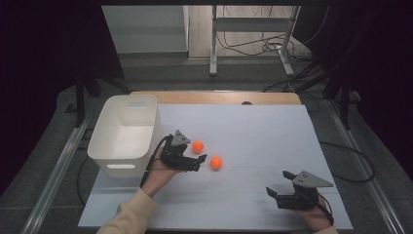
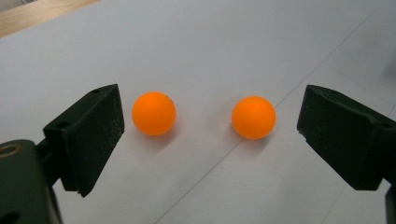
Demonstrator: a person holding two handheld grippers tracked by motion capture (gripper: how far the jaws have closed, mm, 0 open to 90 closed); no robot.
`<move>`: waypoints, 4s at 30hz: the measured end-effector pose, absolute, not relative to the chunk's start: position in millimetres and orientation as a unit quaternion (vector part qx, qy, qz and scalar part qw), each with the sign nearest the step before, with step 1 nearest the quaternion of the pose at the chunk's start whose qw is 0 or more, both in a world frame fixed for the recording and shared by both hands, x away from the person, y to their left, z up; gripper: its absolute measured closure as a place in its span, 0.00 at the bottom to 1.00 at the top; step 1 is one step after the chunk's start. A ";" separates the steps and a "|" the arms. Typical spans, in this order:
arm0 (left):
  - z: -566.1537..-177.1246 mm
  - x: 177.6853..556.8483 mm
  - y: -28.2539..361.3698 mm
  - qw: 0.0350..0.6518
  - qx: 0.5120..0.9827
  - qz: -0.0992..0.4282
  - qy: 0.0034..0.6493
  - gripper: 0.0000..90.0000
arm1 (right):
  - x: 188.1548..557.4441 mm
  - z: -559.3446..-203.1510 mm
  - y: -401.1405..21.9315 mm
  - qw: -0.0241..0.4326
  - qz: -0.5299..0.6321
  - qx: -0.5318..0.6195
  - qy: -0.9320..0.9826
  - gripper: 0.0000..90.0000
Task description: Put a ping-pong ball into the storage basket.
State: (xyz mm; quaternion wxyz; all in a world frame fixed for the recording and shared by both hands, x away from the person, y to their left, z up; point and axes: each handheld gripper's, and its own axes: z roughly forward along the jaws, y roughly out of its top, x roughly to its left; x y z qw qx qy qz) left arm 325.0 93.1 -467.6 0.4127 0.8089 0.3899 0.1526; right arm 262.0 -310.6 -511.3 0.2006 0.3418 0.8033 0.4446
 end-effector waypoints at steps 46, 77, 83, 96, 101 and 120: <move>-482.7 381.2 76.4 0.393 0.810 0.146 0.411 0.09 | 261.7 -511.8 -311.0 0.202 0.443 0.346 0.802 0.14; -519.8 404.3 81.5 0.338 0.825 0.112 0.438 0.10 | 261.8 -512.7 -310.8 0.202 0.440 0.342 0.806 0.14; -521.3 404.5 82.5 0.340 0.828 0.103 0.433 0.17 | 261.7 -512.8 -310.7 0.203 0.438 0.340 0.807 0.14; -521.9 401.7 83.2 0.336 0.834 0.097 0.426 0.32 | 261.3 -512.7 -310.8 0.205 0.437 0.339 0.808 0.14; -521.0 399.4 81.9 0.331 0.844 0.098 0.410 0.48 | 261.3 -512.7 -310.7 0.206 0.437 0.338 0.808 0.14; -512.3 395.1 84.8 0.347 0.839 0.107 0.405 0.56 | 261.3 -512.8 -310.7 0.206 0.436 0.338 0.808 0.14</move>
